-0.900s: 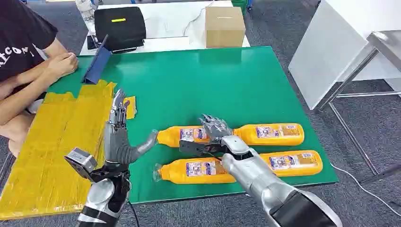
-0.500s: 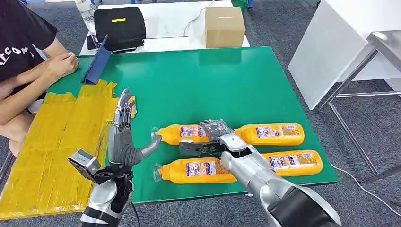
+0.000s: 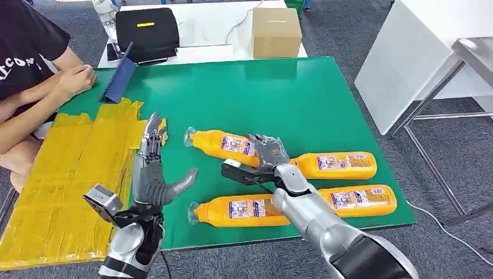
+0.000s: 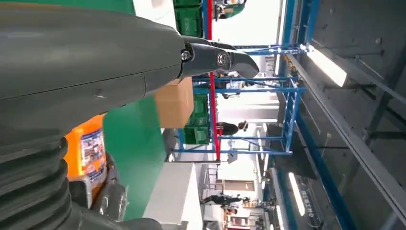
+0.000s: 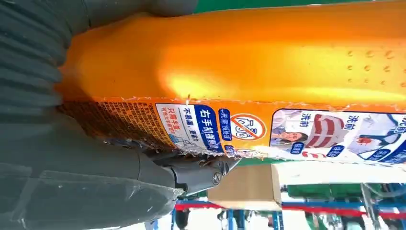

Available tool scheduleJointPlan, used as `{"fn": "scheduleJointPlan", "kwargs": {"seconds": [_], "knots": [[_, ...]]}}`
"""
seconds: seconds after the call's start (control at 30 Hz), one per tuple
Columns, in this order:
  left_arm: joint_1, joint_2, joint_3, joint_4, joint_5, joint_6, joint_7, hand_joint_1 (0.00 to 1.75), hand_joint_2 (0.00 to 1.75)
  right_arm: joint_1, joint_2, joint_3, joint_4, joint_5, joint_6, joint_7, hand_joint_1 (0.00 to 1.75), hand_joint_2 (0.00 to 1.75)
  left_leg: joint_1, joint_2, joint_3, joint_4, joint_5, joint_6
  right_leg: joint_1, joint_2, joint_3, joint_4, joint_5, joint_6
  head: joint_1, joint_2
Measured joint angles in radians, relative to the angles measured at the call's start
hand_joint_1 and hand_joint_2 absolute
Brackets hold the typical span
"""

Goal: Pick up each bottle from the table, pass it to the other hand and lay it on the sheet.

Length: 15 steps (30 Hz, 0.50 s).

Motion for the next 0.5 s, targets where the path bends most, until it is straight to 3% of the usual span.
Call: {"fn": "scheduleJointPlan", "kwargs": {"seconds": [0.2, 0.4, 0.5], "knots": [[0.015, 0.003, 0.000, -0.010, -0.001, 0.005, -0.005, 0.00, 1.75, 0.080, 0.002, -0.100, -0.133, -0.078, -0.207, -0.183, 1.75, 1.75, 0.000, 0.000, 0.000, 0.000, 0.000, 0.000, 0.000, 0.000, 0.000, 0.000, 0.000, 0.000, 0.000, 0.000], [0.021, 0.014, -0.004, -0.014, -0.001, 0.008, -0.003, 0.00, 1.75, 0.190, 0.031, -0.257, -0.336, -0.258, -0.201, -0.374, 1.75, 1.75, 0.000, 0.000, 0.000, 0.000, 0.000, 0.000, 0.000, 0.000, 0.000, 0.000, 0.000, 0.000, 0.000, 0.000], [0.018, 0.021, -0.004, -0.013, 0.021, 0.005, 0.022, 0.00, 1.75, 0.240, 0.037, -0.292, -0.435, -0.455, -0.110, -0.427, 1.75, 1.75, 0.000, 0.000, 0.000, 0.000, 0.000, 0.000, 0.000, 0.000, 0.000, 0.000, 0.000, 0.000, 0.000, 0.000]]}}
